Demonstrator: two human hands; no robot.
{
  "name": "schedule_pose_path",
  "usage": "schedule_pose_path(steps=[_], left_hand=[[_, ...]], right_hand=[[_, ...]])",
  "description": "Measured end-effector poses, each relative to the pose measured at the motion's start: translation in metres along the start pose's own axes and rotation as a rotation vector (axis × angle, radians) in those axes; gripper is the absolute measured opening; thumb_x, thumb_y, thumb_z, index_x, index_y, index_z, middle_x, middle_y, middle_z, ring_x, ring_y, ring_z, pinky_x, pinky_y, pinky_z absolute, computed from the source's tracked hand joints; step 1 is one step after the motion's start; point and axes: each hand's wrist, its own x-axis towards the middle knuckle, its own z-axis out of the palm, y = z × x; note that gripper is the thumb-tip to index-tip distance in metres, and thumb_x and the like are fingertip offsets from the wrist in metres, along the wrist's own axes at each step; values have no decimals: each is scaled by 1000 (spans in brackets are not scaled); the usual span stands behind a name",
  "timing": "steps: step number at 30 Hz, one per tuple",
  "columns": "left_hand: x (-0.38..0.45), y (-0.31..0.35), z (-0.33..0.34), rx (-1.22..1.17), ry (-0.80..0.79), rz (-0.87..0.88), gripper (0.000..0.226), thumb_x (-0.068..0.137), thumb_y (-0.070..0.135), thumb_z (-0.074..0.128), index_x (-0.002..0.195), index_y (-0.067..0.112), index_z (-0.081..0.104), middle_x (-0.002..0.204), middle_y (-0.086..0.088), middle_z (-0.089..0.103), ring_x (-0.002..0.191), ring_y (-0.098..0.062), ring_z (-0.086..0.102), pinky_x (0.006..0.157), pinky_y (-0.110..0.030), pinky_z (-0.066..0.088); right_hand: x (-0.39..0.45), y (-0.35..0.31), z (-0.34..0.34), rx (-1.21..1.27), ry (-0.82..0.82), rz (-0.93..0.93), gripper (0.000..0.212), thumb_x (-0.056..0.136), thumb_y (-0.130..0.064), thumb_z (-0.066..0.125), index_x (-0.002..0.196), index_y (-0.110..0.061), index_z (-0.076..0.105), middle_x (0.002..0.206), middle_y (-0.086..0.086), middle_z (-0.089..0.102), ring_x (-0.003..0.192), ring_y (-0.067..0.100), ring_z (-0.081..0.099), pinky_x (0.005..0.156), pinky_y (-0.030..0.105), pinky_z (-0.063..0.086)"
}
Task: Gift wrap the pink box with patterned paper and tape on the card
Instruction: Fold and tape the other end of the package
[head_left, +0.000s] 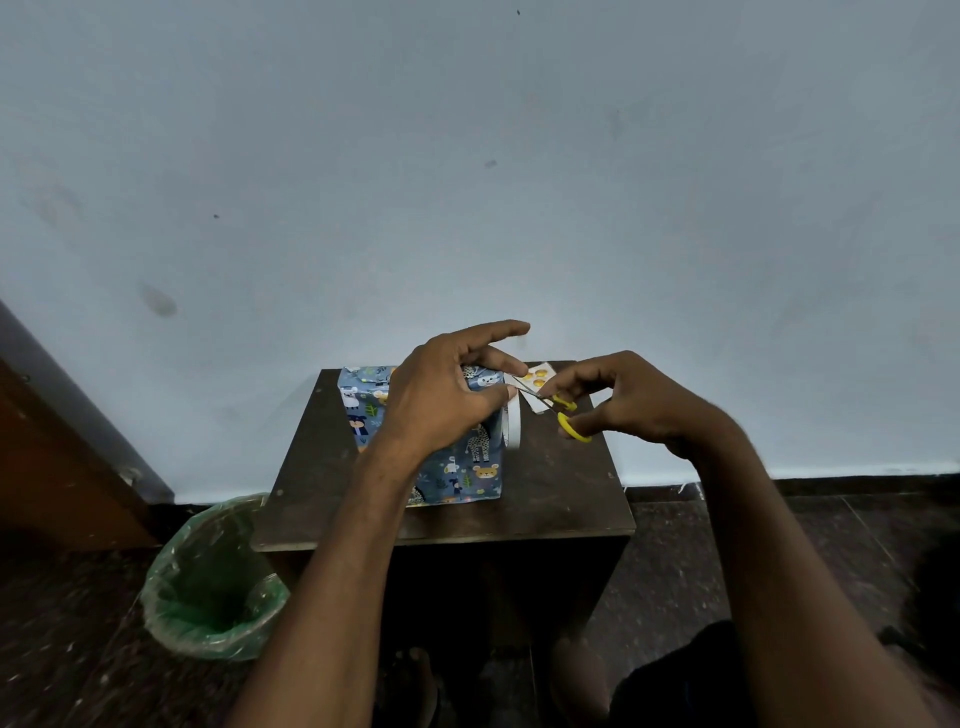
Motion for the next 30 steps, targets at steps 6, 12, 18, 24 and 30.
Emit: schedule_pose_path(steps=[6, 12, 18, 24, 30], left_hand=[[2, 0, 3, -27, 18, -34, 78, 88, 28, 84, 154, 47, 46, 100, 39, 74, 119, 8, 64, 101, -40, 55], [5, -1, 4, -70, 22, -36, 75, 87, 39, 84, 152, 48, 48, 97, 37, 75, 120, 6, 64, 108, -47, 51], [7, -5, 3, -151, -3, -24, 68, 83, 42, 84, 146, 48, 56, 95, 30, 78, 118, 4, 67, 111, -49, 49], [8, -7, 1, -320, -45, -7, 75, 85, 26, 89, 151, 35, 55, 97, 14, 82, 114, -5, 73, 120, -48, 42], [8, -6, 2, -301, -44, -29, 79, 82, 35, 86, 153, 37, 53, 96, 17, 82, 115, -3, 72, 118, -50, 43]], right_hand=[[21, 45, 15, -285, 185, 224, 31, 67, -8, 86, 88, -32, 84, 82, -1, 76, 80, 19, 68, 73, 32, 51], [39, 65, 74, -816, 256, 282, 28, 82, -32, 77, 108, -22, 76, 109, 7, 70, 99, 30, 69, 76, 33, 53], [42, 63, 85, -832, 272, 256, 31, 85, -19, 73, 116, -20, 75, 117, 9, 72, 104, 31, 70, 82, 35, 57], [37, 22, 74, -65, 455, -235, 48, 81, -7, 79, 125, -26, 71, 116, -13, 72, 105, 4, 67, 85, 16, 50], [27, 8, 79, 34, 398, -301, 24, 89, 3, 66, 95, -14, 82, 82, 0, 77, 66, 3, 64, 60, 15, 39]])
